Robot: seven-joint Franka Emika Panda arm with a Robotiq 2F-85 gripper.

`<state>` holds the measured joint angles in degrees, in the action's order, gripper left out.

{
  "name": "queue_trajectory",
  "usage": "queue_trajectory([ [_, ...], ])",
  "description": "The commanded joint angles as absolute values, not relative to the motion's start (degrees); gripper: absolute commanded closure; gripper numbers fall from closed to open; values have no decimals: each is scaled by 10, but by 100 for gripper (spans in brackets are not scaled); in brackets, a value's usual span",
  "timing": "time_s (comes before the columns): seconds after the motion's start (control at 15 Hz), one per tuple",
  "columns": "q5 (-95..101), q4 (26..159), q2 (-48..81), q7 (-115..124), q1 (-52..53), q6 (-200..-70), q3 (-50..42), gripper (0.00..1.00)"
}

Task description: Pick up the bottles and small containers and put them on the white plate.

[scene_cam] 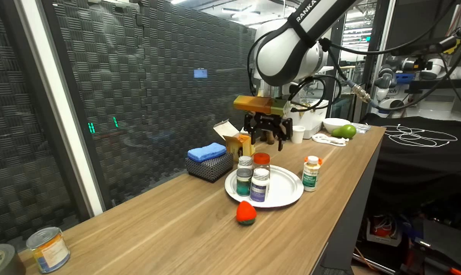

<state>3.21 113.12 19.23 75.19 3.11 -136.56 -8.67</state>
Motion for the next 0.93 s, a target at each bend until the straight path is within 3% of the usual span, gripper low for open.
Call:
queue_trajectory([
  [0.0, 100, 1187, 112, 804, 44, -1364, -110, 0],
  [0.87, 132, 1403, -51, 820, -14, -1434, -67, 0],
])
